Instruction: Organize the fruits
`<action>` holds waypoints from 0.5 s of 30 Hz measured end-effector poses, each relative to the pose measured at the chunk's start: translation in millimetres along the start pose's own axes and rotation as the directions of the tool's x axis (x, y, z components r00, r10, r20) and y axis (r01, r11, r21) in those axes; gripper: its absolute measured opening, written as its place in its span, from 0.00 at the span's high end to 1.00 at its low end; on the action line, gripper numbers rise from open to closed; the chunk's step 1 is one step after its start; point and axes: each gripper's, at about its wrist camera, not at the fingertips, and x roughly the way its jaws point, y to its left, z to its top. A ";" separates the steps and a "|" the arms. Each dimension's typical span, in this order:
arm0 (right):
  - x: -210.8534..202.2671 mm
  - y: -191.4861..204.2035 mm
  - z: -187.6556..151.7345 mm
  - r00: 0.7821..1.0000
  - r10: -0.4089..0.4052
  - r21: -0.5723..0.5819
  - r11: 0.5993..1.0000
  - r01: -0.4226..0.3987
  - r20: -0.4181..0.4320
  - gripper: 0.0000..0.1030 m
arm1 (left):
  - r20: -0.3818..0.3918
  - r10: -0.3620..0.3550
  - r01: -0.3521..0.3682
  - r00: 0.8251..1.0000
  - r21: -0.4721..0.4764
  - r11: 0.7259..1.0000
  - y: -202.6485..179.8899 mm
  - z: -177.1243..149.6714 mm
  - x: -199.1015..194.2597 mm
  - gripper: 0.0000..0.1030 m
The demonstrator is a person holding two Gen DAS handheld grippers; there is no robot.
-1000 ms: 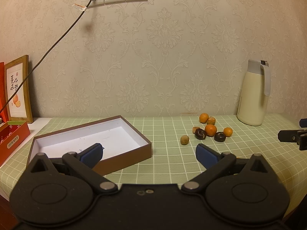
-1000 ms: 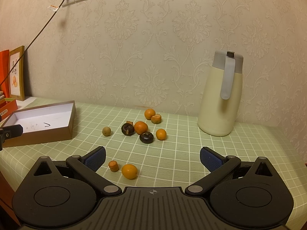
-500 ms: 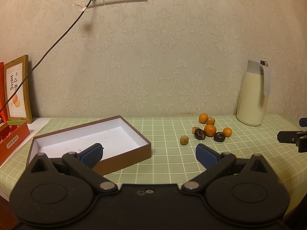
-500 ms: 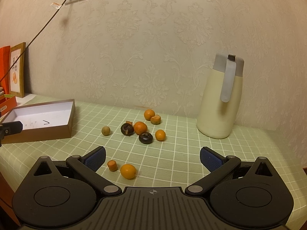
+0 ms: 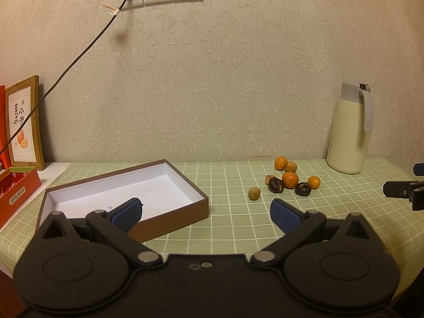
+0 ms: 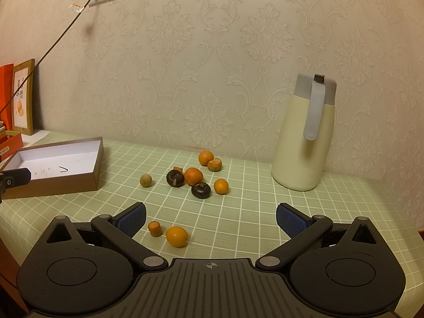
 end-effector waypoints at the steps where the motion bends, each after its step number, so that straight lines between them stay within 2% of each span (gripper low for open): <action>1: 0.2 0.0 0.0 1.000 0.000 0.000 1.000 0.000 0.000 0.00 | 0.000 0.000 0.000 1.000 0.000 1.000 0.1 0.0 0.1 0.06; 15: 0.0 0.1 0.0 1.000 0.000 0.002 1.000 0.000 -0.002 0.00 | -0.003 -0.004 0.004 1.000 0.001 1.000 0.0 0.4 -1.0 0.06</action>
